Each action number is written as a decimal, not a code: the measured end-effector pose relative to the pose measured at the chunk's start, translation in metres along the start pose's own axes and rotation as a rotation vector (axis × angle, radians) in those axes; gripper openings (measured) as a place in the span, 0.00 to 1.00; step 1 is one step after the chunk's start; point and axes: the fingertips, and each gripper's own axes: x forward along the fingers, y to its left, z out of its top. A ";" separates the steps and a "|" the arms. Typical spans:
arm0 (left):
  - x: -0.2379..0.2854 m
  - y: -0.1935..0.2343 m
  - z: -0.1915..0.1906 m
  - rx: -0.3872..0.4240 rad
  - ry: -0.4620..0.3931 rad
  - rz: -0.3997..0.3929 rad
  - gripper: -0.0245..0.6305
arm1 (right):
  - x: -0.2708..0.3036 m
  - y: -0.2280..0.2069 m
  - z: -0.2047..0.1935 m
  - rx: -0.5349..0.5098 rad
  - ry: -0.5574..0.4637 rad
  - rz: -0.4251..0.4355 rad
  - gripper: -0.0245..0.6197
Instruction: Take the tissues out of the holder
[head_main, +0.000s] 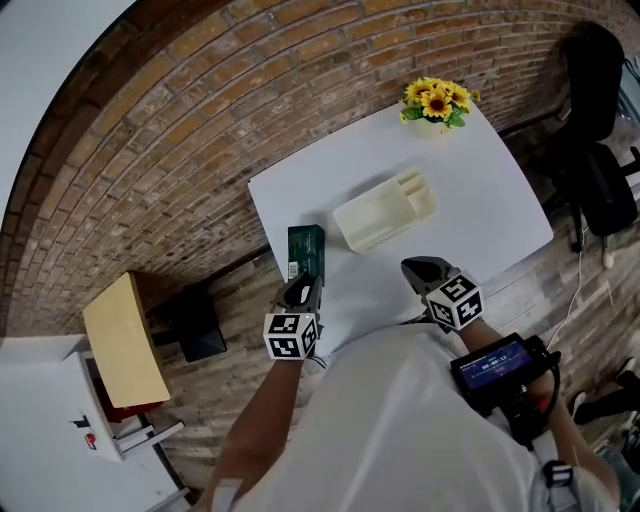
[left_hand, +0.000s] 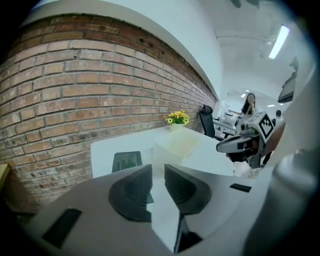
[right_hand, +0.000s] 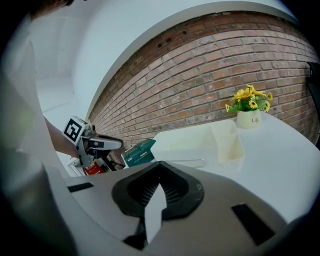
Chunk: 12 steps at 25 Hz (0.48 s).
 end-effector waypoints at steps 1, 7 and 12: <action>-0.003 -0.004 -0.001 0.000 -0.011 0.000 0.13 | 0.001 0.002 0.004 -0.010 -0.005 0.006 0.05; -0.011 -0.035 -0.009 -0.038 -0.043 -0.066 0.05 | 0.004 0.007 0.015 -0.040 -0.018 0.027 0.05; -0.011 -0.045 -0.017 -0.038 -0.035 -0.103 0.05 | 0.004 0.009 0.015 -0.045 -0.017 0.036 0.05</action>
